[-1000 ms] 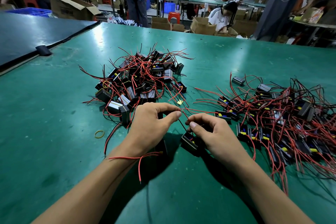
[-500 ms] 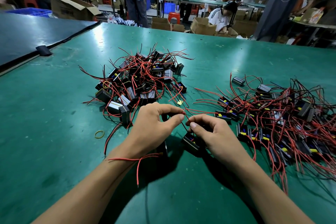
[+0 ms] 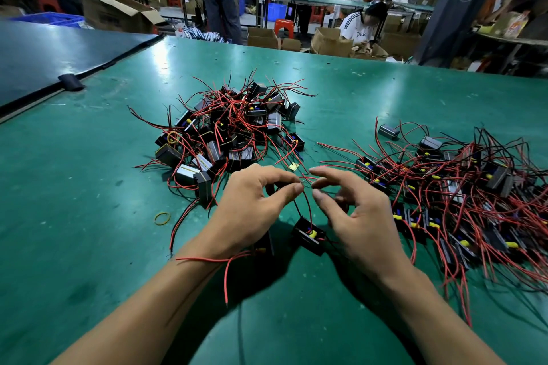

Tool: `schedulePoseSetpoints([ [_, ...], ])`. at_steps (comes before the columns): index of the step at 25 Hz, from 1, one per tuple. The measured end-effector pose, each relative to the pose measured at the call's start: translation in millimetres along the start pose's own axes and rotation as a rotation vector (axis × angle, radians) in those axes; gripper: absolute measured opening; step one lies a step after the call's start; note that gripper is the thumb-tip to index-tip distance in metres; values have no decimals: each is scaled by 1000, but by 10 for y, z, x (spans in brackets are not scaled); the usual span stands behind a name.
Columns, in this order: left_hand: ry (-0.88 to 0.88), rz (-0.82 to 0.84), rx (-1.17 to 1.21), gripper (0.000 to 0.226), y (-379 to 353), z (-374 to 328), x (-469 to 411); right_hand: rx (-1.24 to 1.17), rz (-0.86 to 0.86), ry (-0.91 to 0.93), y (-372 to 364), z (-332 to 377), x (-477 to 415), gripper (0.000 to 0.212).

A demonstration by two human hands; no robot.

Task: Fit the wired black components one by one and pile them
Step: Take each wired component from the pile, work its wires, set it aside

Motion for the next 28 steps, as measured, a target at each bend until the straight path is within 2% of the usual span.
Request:
schedulePoseSetpoints([
  [3, -64, 2, -17, 11, -3, -41, 12, 97, 53, 228, -34, 122, 23, 29],
  [9, -111, 83, 26, 12, -35, -24, -6, 160, 59, 350, -3, 161, 32, 21],
  [12, -100, 129, 67, 12, -58, 14, -12, 135, 71, 337, 5, 158, 28, 20],
  [19, -92, 74, 48, 8, -24, 20, -12, 69, -9, 186, 35, 179, -4, 4],
  [21, -94, 49, 37, 7, -3, 13, -8, -4, 0, 51, -3, 117, -1, 1],
  [24, -118, 29, 31, 9, 12, -31, 8, -181, -20, -206, -29, -52, 20, 12],
  [28, -174, 7, 4, 10, 36, -84, 19, -330, 2, -391, -92, -135, 31, 16],
])
Point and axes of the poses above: each hand's wrist, its own x-axis away from the middle knuckle, its own y-axis out of the back of the hand, z = x × y, the point moved 7 cm from there along -x, towards the middle knuckle, and after that the axes turned 15 degrees about -x, right-handed, at the moved point
